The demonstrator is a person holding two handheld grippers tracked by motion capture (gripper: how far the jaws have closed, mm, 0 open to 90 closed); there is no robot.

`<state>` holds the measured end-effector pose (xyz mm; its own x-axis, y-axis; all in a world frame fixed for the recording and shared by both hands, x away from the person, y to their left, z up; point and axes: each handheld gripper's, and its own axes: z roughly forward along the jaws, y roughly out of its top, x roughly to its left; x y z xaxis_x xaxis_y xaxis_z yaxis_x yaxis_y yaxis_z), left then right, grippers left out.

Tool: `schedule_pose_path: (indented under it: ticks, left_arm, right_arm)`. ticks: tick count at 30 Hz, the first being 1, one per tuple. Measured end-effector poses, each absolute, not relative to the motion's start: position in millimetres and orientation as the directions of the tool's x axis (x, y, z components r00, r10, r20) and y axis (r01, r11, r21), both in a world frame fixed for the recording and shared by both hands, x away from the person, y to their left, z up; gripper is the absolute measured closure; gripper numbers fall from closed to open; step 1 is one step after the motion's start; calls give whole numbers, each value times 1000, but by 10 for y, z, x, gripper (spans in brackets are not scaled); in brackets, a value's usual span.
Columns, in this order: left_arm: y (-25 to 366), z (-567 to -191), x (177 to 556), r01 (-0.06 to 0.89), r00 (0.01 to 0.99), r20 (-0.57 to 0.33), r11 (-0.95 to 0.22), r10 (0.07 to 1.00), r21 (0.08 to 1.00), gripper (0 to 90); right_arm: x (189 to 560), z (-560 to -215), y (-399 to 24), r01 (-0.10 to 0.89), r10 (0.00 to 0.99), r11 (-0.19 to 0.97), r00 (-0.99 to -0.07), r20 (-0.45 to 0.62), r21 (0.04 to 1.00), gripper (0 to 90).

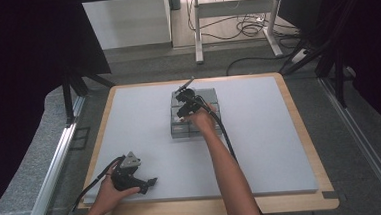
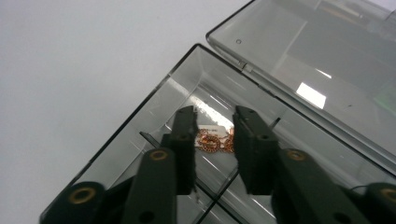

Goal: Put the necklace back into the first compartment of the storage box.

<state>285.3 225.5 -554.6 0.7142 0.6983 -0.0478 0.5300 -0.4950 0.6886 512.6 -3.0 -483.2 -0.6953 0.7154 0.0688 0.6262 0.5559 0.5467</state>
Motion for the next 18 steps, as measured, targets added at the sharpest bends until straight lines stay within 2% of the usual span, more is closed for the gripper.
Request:
schedule_pose_path:
  ticks: [1, 2, 3, 8, 15, 18]
  left_arm:
    - [2255, -5546, 2853, 530, 714, -48, -495, 698, 689, 4]
    - [2256, -5545, 2854, 529, 715, -46, -497, 698, 688, 3]
    - [2256, -5545, 2854, 529, 715, -46, -497, 698, 688, 3]
    - [2255, -5546, 2853, 530, 714, -48, -495, 698, 688, 3]
    - [2257, -5547, 2854, 528, 715, -45, -497, 697, 688, 3]
    - [2257, -5546, 2854, 528, 716, -45, -499, 697, 687, 3]
  right_arm:
    - [5126, -4832, -30, 626, 715, 556, -695, 69, 547, 646]
    - [5096, -4794, -54, 624, 718, 540, -691, 77, 565, 575]
    - [5096, -4794, -54, 624, 718, 540, -691, 77, 565, 575]
    - [4921, -4669, -183, 608, 694, 510, -709, 126, 608, 453]
    - [4658, -4553, -449, 576, 677, 500, -725, 123, 647, 392]
    - [4408, -4493, -654, 542, 660, 506, -744, 104, 671, 368]
